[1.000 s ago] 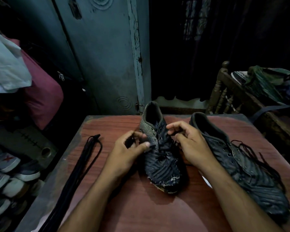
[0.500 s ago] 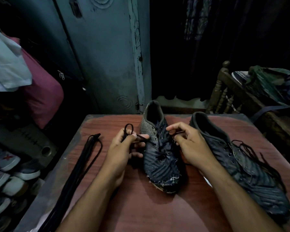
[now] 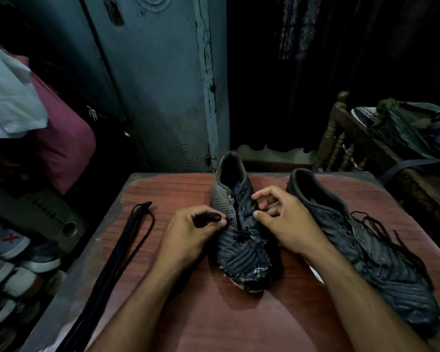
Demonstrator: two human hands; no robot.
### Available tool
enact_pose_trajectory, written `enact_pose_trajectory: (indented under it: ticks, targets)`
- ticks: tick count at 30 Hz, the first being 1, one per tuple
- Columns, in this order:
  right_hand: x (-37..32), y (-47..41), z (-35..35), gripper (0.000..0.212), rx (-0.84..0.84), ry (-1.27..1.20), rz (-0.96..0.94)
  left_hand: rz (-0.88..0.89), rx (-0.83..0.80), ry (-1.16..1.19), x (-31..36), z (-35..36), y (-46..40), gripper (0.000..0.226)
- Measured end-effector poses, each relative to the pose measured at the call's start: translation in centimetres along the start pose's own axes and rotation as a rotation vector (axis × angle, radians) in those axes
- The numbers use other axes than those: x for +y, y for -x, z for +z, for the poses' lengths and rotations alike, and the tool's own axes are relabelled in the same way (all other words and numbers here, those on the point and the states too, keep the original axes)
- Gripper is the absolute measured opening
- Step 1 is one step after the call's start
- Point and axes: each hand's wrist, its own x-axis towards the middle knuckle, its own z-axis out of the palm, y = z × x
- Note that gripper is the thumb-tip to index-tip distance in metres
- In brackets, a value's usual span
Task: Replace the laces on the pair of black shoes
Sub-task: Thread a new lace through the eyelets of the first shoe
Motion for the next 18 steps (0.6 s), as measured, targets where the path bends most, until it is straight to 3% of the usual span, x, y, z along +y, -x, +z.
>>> enact_pose_trajectory:
  ticks: [3, 14, 18]
  targets:
    - [-0.06, 0.00, -0.23, 0.028, -0.014, 0.004, 0.007, 0.065, 0.105, -0.198, -0.51, -0.18, -0.30, 0.005]
    - [-0.53, 0.17, -0.39, 0.024, 0.018, 0.010, 0.000, 0.016, 0.095, 0.047, -0.96, -0.19, -0.73, 0.011]
    - [-0.77, 0.20, -0.33, 0.024, 0.044, -0.148, 0.032, 0.040, 0.106, 0.037, -0.80, -0.27, -0.65, 0.010]
